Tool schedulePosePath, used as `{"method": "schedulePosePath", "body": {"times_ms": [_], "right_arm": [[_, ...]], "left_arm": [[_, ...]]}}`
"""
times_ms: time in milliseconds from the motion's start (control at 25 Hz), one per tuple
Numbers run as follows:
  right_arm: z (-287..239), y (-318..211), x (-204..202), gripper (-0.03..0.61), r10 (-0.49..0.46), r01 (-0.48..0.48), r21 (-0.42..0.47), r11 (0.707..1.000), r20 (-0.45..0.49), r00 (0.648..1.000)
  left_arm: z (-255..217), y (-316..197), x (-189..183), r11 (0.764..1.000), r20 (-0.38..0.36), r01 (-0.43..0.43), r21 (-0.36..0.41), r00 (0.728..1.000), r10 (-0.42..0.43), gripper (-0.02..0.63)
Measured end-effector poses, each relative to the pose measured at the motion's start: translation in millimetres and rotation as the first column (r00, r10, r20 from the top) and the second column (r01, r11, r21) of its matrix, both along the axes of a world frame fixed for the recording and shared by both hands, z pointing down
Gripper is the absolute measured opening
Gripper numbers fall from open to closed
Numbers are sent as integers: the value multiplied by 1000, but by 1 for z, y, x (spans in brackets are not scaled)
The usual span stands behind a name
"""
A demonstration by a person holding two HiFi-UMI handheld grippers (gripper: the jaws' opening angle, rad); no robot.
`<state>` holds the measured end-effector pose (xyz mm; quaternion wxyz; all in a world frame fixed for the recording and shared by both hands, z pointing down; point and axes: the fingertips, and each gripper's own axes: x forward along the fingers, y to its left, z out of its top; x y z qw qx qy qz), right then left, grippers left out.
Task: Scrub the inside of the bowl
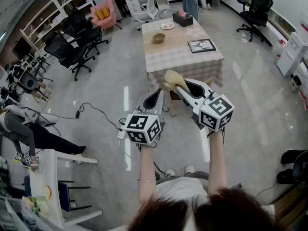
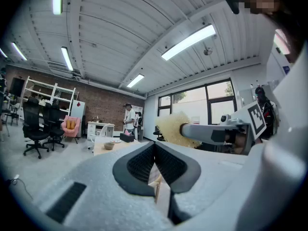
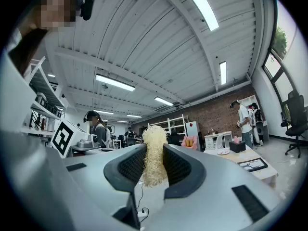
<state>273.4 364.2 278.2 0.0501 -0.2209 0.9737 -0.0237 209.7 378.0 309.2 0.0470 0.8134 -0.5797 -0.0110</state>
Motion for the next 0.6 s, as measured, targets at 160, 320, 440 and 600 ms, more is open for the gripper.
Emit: {"method": "schedulePosePath", "body": {"times_ms": [160,320,440,600], "right_arm": [[1,-2,-2,100,-3,3,-2,1000,3,1000],[6,-3,-1,100,1,-1,-9,1000,3,1000],[7,-6,2,100,5,-5,-15,1000,1,1000],[9,-11,10,100,6,-7,-22,1000,-7,1000]], "left_arm": [[2,-2,-3,1000,-4,1,0,1000,-1,11],[6,-2,-4,1000,-11,7,-1,1000,-7,11],[5,-4,-3,1000,-23,9,1,1000,-9,11],[5,-10,3,1000,-36,15,0,999,-15,11]]}}
